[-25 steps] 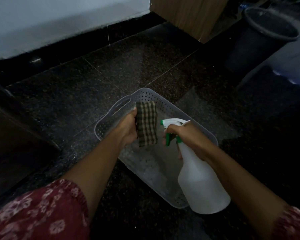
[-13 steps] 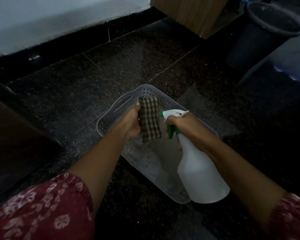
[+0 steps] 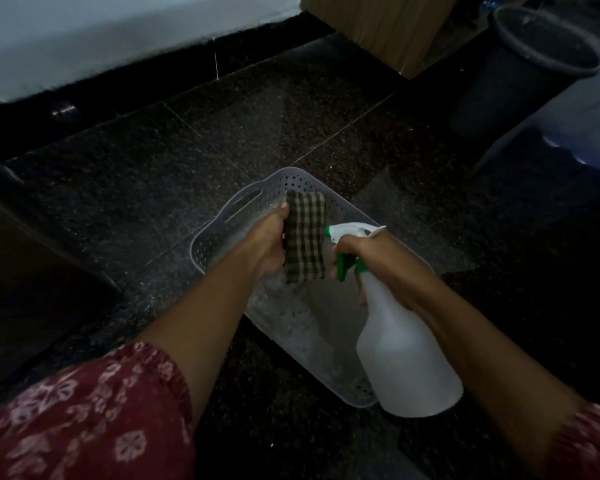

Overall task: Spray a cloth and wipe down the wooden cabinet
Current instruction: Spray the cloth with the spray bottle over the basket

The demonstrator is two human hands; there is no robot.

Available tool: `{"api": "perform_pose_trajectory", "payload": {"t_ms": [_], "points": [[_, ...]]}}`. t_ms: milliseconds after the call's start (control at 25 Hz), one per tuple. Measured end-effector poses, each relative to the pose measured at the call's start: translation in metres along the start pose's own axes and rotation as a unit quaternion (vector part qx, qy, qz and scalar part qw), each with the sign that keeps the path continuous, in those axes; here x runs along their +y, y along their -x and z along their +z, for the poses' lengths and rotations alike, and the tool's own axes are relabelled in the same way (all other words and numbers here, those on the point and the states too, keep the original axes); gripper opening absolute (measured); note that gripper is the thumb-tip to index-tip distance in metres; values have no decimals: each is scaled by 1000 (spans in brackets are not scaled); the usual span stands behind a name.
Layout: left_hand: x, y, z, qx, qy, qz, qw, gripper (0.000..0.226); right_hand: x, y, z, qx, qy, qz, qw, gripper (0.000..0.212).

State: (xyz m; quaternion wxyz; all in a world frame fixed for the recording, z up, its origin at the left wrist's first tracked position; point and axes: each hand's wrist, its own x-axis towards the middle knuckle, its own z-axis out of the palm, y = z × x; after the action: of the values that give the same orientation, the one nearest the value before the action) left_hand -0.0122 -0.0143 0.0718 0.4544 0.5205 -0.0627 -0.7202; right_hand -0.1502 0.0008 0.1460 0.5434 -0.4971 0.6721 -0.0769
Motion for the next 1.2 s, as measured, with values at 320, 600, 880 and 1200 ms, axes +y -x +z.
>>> {"api": "perform_pose_trajectory", "payload": {"t_ms": [320, 600, 880, 1200], "points": [[3, -3, -2, 12, 7, 0, 1000, 52, 9, -11, 6, 16, -16, 94, 995, 28], [3, -4, -1, 4, 4, -7, 1000, 51, 5, 0, -5, -11, -1, 50, 999, 15], [1, -9, -4, 7, 0, -7, 1000, 49, 13, -4, -11, 193, -98, -258, 942, 12], [-2, -12, -13, 15, 16, -10, 1000, 52, 55, -32, 6, 162, -104, -413, 890, 28]]}}
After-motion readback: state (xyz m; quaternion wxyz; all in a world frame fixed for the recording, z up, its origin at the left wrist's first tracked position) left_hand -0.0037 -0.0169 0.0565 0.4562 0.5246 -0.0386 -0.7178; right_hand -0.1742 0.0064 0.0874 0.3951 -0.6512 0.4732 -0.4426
